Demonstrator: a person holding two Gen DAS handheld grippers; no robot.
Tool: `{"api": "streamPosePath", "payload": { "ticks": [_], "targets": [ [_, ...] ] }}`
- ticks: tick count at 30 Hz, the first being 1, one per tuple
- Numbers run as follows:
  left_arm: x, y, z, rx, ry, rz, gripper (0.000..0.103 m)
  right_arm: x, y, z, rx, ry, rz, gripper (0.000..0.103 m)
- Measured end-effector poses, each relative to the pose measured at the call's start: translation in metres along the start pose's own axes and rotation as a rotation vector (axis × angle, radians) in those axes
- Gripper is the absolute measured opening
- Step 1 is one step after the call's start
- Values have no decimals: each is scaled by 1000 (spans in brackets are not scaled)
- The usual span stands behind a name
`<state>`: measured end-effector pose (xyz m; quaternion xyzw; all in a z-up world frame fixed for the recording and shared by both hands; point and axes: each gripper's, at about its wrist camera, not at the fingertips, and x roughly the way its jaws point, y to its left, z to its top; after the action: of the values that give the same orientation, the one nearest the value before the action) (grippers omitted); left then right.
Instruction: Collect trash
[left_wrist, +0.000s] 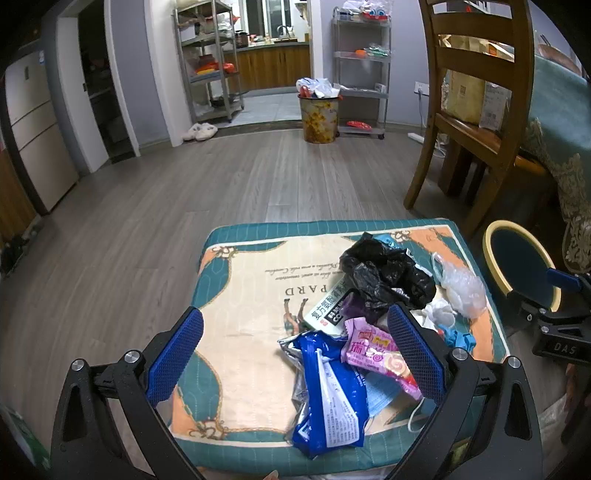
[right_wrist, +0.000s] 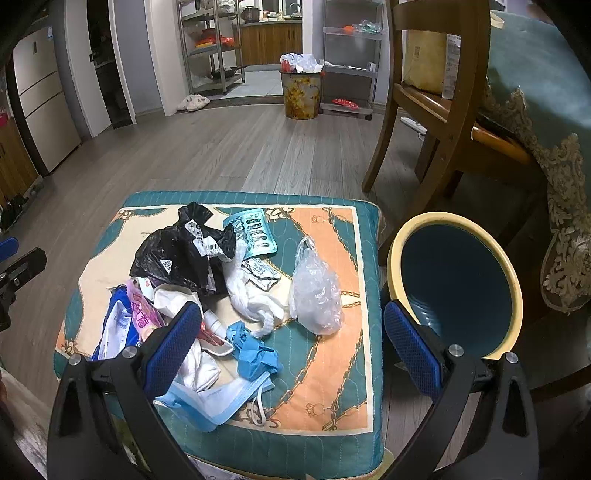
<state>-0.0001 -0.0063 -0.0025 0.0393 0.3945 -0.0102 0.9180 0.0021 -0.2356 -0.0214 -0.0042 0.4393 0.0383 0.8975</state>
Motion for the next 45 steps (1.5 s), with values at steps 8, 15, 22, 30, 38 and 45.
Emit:
{"api": "streamPosePath", "payload": {
  "ticks": [8,15,22,30,38,45],
  "targets": [
    [0,0,1,0,2,-1,99,2,-2,0,5,12,-4,97],
    [0,0,0,0,2,-1,99,4,-3,0,11,20,-5,97],
    [0,0,1,0,3,-1,99,5,-2,0,11,21,-6,97],
    [1,0,1,1,4,-1,99,5,-3,-1,12,23,-9,97],
    [1,0,1,0,4,0,99,7,-4,-2,13,27,-10,97],
    [1,1,1,1,6,-1,99,8,-4,-3,13,30,-9,97]
  ]
}}
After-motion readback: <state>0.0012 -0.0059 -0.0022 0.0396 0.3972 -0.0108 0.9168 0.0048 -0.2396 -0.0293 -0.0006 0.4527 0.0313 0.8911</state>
